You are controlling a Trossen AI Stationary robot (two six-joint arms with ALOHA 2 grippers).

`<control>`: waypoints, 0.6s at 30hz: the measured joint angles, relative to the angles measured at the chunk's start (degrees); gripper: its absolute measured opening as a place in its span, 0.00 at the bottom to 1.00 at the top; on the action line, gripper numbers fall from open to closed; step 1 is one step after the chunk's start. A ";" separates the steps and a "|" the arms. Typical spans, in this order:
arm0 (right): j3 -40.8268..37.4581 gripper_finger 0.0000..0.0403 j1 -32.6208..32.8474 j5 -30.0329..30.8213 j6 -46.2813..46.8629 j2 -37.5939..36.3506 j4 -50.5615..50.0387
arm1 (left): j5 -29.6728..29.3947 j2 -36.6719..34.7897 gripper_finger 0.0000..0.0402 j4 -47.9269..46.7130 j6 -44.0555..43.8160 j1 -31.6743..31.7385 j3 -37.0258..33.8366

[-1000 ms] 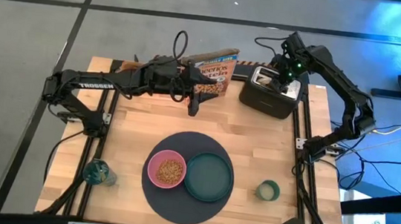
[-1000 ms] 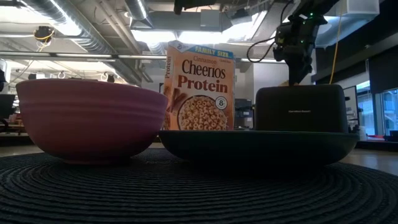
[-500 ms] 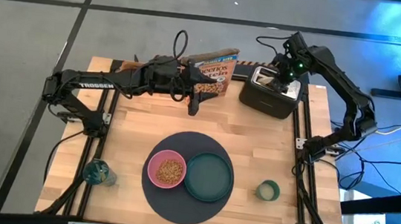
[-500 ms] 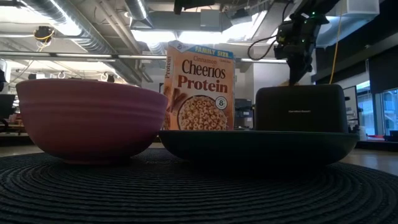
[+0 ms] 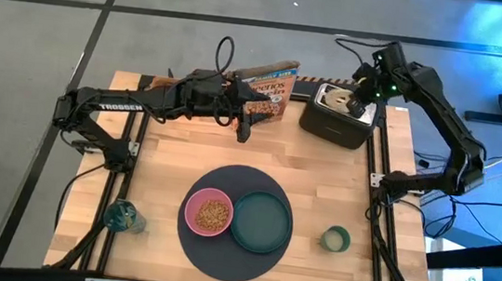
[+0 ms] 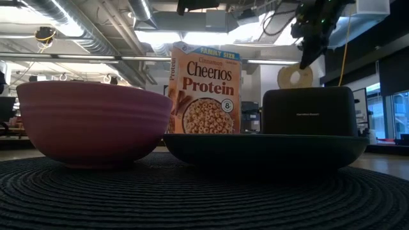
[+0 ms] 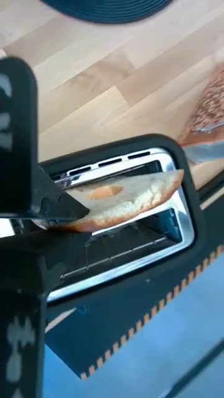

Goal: Arrange a breakfast setting
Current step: Put the toasted bagel from the toaster on the green plate

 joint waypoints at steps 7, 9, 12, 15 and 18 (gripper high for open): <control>0.06 0.02 0.00 -0.42 2.74 -5.10 3.19 | 1.52 0.43 0.55 0.34 -2.43 -0.04 0.02; 0.06 0.01 0.00 -1.17 3.91 -6.37 4.41 | 1.53 0.64 0.55 0.22 -2.45 -0.04 0.02; 0.06 0.01 -0.02 -5.10 6.35 -7.96 5.91 | 1.51 0.77 0.55 1.26 -2.54 -0.07 0.00; 0.06 0.01 -0.01 -12.32 10.15 -9.02 7.11 | 1.51 1.05 0.55 2.30 -4.93 -0.07 0.02; 0.06 0.01 0.84 -21.99 14.16 -9.67 9.57 | 1.54 1.72 0.55 5.27 -8.96 -0.07 0.03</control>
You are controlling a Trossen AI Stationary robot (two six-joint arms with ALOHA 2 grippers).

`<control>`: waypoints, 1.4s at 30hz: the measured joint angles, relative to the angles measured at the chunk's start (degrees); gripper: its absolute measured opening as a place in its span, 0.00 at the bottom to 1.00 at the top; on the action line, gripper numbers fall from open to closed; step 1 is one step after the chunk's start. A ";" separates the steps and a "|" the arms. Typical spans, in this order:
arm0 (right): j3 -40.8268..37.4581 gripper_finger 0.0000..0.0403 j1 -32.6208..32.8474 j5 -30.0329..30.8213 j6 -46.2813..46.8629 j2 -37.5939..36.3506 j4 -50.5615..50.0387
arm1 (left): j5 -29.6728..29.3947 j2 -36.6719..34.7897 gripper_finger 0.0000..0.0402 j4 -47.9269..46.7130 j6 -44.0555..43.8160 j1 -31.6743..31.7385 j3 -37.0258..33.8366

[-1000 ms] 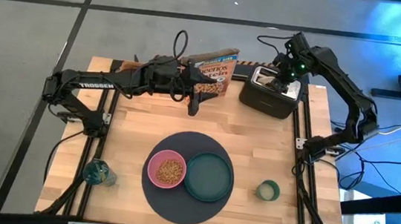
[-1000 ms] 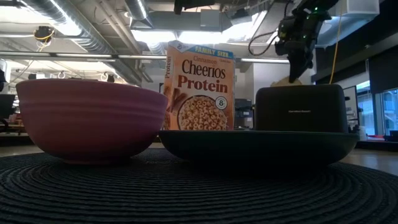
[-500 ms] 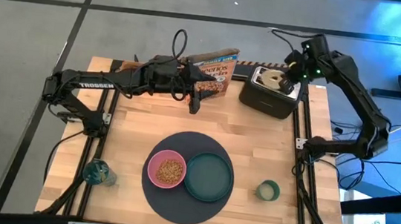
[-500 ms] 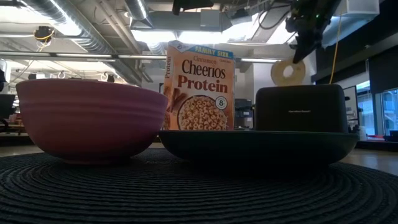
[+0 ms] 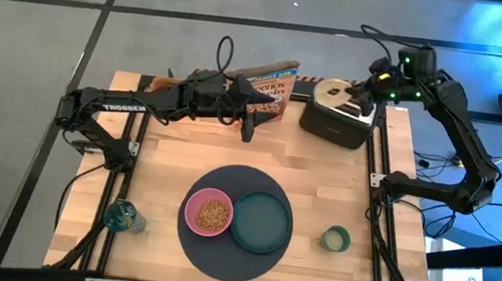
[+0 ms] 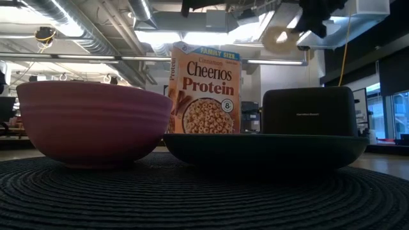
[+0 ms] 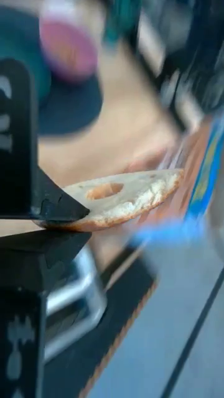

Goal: Arrange a breakfast setting
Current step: Put the toasted bagel from the toaster on the green plate

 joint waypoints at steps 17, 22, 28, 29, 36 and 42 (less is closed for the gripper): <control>0.09 0.01 25.35 -0.05 15.95 -0.24 24.01 | 6.76 1.58 0.55 10.73 -1.16 0.31 -0.03; 0.09 0.01 28.23 1.40 16.14 0.90 25.26 | 7.77 1.58 0.54 10.77 -1.16 0.31 -0.03; 0.08 0.01 30.09 2.28 16.06 2.42 26.65 | 8.39 1.58 0.42 11.48 -1.16 0.31 -0.03; 0.07 0.01 30.08 2.77 16.05 2.44 26.65 | 8.39 1.58 0.38 11.36 -1.16 0.31 -0.03; 0.07 0.02 29.91 3.41 16.00 2.38 26.29 | 8.72 1.58 0.05 10.74 -1.62 0.37 -0.03; 0.07 0.20 29.95 8.43 17.01 2.08 26.03 | 9.31 1.49 0.05 6.60 -8.33 0.99 -0.03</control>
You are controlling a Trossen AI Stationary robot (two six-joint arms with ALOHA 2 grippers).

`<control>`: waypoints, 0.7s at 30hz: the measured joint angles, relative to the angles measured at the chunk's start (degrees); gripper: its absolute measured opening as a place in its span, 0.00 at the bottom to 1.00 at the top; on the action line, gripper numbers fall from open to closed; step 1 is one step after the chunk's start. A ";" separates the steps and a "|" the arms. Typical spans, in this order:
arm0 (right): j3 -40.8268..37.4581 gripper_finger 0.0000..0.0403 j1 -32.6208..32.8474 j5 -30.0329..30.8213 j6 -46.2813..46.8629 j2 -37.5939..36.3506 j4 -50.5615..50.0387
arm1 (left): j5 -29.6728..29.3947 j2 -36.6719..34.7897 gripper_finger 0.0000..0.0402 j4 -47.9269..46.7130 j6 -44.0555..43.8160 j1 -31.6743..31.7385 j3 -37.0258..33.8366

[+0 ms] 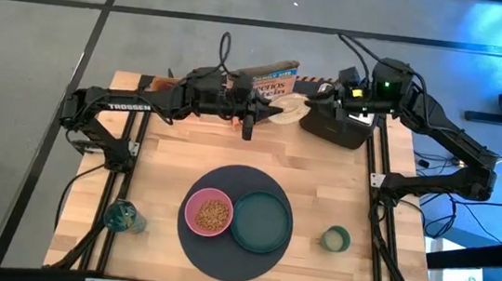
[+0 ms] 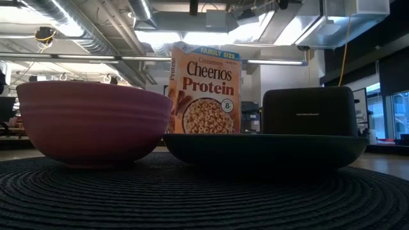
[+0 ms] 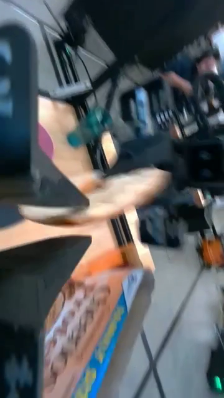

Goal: Arrange a breakfast setting
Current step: Put the toasted bagel from the toaster on the green plate

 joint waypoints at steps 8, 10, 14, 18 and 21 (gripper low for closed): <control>0.04 0.47 -0.04 15.01 1.37 -6.51 -1.99 | 10.97 0.07 0.04 -18.48 -11.18 -0.68 0.00; 0.04 0.49 -0.04 15.79 1.37 -7.59 -2.88 | 11.54 0.73 0.04 -24.53 -11.33 -1.96 0.00; 0.02 0.48 -0.04 15.82 1.50 -9.28 -4.26 | 12.36 2.58 0.04 -32.93 -12.41 -4.44 -0.09; 0.02 0.47 -0.04 15.78 1.67 -9.55 -6.28 | 12.17 5.66 0.04 -34.37 -15.09 -6.54 -0.04; -0.04 0.46 -0.04 15.79 1.78 -9.45 -8.59 | 13.08 8.41 0.04 -34.49 -17.76 -8.41 -0.11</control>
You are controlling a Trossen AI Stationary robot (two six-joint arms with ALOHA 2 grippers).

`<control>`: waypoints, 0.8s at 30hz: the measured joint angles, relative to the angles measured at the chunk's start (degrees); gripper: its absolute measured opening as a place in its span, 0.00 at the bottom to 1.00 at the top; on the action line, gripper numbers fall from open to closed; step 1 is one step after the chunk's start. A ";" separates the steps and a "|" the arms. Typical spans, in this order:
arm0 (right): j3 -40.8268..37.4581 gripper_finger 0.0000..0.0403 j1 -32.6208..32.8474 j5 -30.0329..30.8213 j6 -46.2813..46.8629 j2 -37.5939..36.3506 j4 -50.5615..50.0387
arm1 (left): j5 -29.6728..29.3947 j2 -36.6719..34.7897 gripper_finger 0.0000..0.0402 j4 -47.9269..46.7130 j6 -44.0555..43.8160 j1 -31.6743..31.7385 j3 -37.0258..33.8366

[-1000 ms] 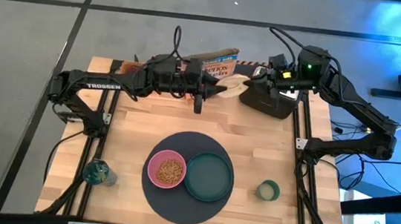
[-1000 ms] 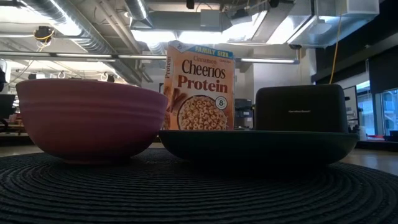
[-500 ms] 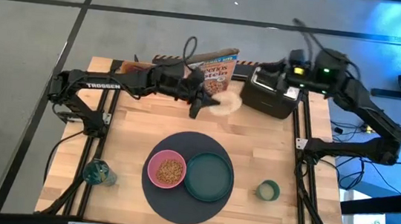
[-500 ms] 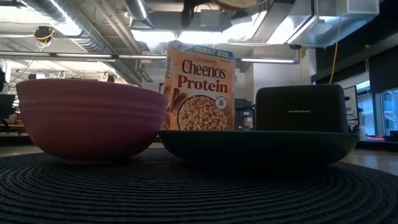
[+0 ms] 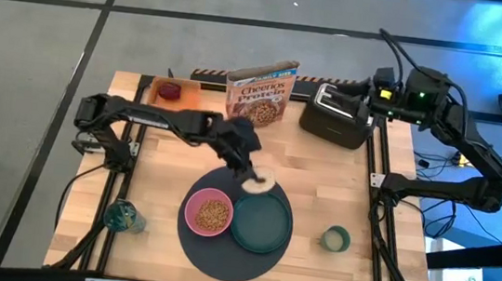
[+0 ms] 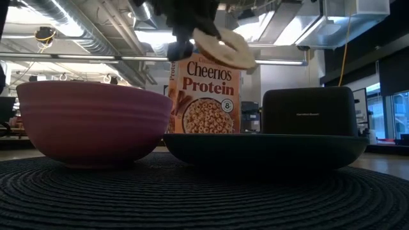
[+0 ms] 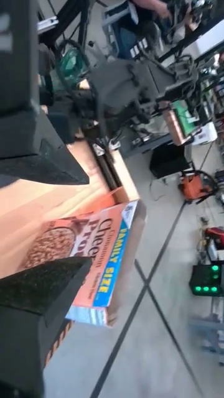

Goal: Arrange a breakfast setting
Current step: Put the toasted bagel from the toaster on the green plate

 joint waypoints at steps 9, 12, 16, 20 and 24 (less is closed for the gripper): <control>0.00 0.46 0.00 -1.06 -0.23 -0.04 -2.23 | 3.91 7.67 0.05 0.46 -3.60 -3.53 0.04; 0.00 0.46 0.00 -1.53 -0.91 -0.04 -3.48 | 6.29 10.08 0.05 1.06 -3.78 -3.76 0.04; 0.00 0.46 0.00 -1.49 -2.17 -0.02 -6.64 | 7.88 12.09 0.05 1.56 -4.25 -3.76 0.04; 0.00 0.46 0.00 -1.45 -3.44 -0.01 -8.00 | 9.08 13.58 0.05 3.79 -4.50 -3.65 0.11; 0.00 0.46 0.02 -1.54 -4.57 -0.02 -8.32 | 12.72 17.07 0.05 7.39 -4.96 -3.98 0.11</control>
